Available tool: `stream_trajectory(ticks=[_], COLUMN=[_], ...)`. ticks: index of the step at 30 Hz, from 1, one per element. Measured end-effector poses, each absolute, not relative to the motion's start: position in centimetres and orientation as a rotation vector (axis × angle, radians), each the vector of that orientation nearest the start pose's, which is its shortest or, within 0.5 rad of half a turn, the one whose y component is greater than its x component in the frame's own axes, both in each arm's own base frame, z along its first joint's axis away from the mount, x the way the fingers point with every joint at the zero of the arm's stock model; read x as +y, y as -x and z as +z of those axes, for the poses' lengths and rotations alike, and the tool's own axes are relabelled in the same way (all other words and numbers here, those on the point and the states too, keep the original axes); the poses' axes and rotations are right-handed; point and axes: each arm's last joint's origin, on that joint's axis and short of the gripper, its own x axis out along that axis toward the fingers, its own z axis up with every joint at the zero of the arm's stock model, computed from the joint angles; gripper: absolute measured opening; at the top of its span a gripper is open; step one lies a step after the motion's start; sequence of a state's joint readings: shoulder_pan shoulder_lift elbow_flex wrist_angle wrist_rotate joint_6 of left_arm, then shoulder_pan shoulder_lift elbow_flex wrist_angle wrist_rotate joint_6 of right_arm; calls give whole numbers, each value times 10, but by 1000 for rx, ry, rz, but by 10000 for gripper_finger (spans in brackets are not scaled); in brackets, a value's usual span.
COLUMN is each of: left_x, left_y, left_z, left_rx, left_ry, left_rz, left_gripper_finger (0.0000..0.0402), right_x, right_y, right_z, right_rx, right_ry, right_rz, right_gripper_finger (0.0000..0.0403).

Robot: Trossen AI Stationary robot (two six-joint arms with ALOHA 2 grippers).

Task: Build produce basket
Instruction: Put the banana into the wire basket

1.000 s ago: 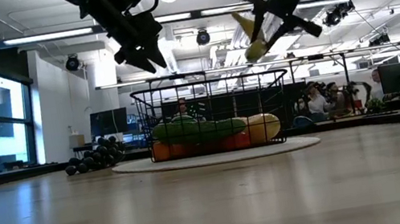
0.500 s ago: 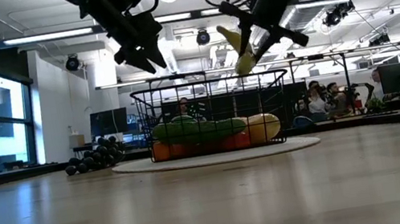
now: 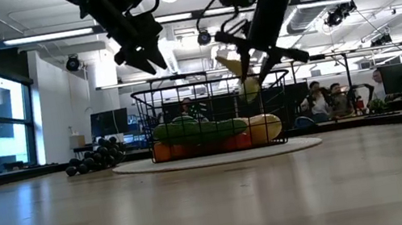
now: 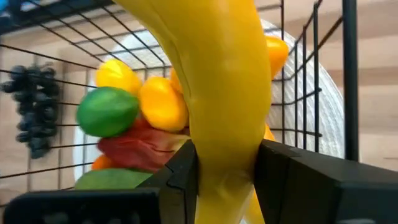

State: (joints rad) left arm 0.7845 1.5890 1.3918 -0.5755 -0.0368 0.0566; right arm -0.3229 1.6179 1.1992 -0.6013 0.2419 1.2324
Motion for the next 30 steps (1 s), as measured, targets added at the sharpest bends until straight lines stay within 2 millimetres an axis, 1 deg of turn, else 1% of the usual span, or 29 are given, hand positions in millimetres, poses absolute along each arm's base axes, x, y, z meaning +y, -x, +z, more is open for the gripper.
stream_trajectory(ticks=[4, 10, 13, 24, 30], left_x=[245, 245, 245, 245, 245], left_y=[-244, -244, -244, -244, -244], left_z=[310, 310, 310, 310, 310], left_rx=[765, 764, 764, 774, 774], left_ry=[241, 241, 240, 217, 217], left_rz=[756, 756, 756, 746, 746], left_gripper_finger=[275, 275, 275, 275, 275], right_x=[-113, -113, -113, -116, -122], right_y=[-314, -315, -315, -314, -312], right_z=[233, 225, 224, 225, 224], right_rx=[599, 633, 630, 622, 688], right_ry=[-1156, -1187, -1197, -1186, -1195], right_rz=[-1098, -1118, -1131, -1139, -1063], right_gripper_finger=[88, 126, 136, 141, 142])
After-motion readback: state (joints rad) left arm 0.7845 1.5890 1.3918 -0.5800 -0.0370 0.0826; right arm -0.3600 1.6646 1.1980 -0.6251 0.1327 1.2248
